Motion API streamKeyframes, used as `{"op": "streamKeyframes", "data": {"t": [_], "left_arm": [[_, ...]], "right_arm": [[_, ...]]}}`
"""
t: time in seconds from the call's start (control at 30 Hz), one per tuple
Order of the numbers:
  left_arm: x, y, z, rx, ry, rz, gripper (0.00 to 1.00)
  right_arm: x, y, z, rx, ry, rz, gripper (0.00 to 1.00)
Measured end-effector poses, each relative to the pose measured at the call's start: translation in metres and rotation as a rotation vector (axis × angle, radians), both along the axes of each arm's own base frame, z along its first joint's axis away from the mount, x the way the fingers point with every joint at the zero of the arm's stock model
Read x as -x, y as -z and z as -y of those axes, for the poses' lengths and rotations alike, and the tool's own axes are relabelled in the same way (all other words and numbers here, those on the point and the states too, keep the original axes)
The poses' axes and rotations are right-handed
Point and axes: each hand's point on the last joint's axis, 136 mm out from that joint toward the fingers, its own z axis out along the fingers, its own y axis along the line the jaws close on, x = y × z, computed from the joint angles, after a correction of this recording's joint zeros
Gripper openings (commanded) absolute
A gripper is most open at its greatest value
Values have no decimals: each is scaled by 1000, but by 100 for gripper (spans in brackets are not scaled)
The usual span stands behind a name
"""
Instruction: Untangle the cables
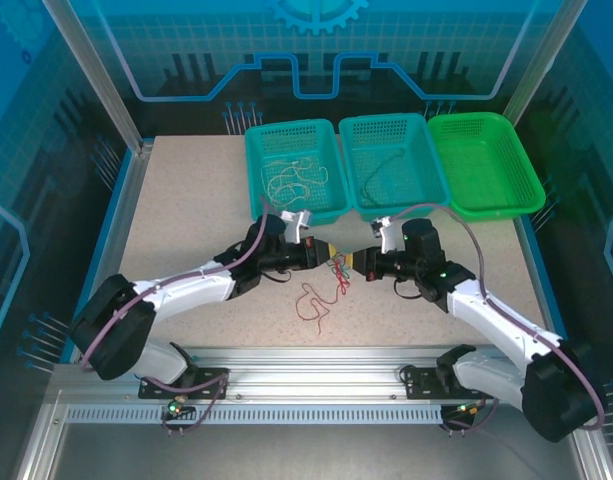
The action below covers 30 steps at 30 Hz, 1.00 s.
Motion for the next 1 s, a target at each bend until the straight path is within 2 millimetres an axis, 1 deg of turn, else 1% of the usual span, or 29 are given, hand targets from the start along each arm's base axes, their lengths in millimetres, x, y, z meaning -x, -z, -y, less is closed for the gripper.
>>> {"op": "streamKeyframes", "data": {"t": [0.1,0.17,0.23,0.4,0.5,0.57,0.63,0.73,0.77,0.83,1.0], "left_arm": [[-5,5,-29,-30,-78,-19,0],[-8,10,-43,-55,-124,-31,0],[-9,11,-49,-70,-144,-37,0],[-7,15,-54,-100,-155,-48,0],[-6,26,-63,-154,-187,-69,0],[-5,31,-74,-195,-224,-86,0],[-4,30,-87,-222,-267,-92,0],[-2,28,-117,-259,-363,-86,0],[0,29,-128,-274,-396,-87,0],[5,31,-146,-300,-448,-89,0],[19,33,-179,-334,-539,-90,0]], "right_arm": [[-13,-3,35,36,146,17,0],[-19,-3,56,59,228,16,0],[-19,0,67,73,268,3,0],[-17,11,80,113,327,-49,0],[-18,22,100,147,412,-99,0],[-19,25,120,158,498,-130,0],[-19,25,145,162,599,-151,0],[-16,22,184,169,767,-166,0],[-14,21,194,170,808,-171,0],[-12,18,203,173,853,-176,0],[-12,11,206,163,884,-182,0]]}}
